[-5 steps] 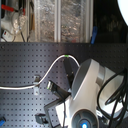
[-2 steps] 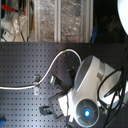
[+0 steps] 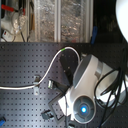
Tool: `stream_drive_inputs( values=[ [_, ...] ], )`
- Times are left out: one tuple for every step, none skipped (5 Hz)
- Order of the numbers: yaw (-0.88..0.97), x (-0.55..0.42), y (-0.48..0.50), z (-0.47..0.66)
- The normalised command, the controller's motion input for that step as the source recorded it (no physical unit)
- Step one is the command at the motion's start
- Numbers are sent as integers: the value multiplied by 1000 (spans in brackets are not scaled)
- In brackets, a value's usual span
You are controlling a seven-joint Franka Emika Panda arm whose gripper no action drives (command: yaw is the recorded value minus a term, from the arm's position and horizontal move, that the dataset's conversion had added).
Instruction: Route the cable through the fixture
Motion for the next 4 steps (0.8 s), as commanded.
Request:
stream_drive_inputs(
  values=[
    [-163,-460,202,175],
    [0,-173,-16,88],
    [-106,-341,4,213],
    [-268,-300,-120,302]
  ],
)
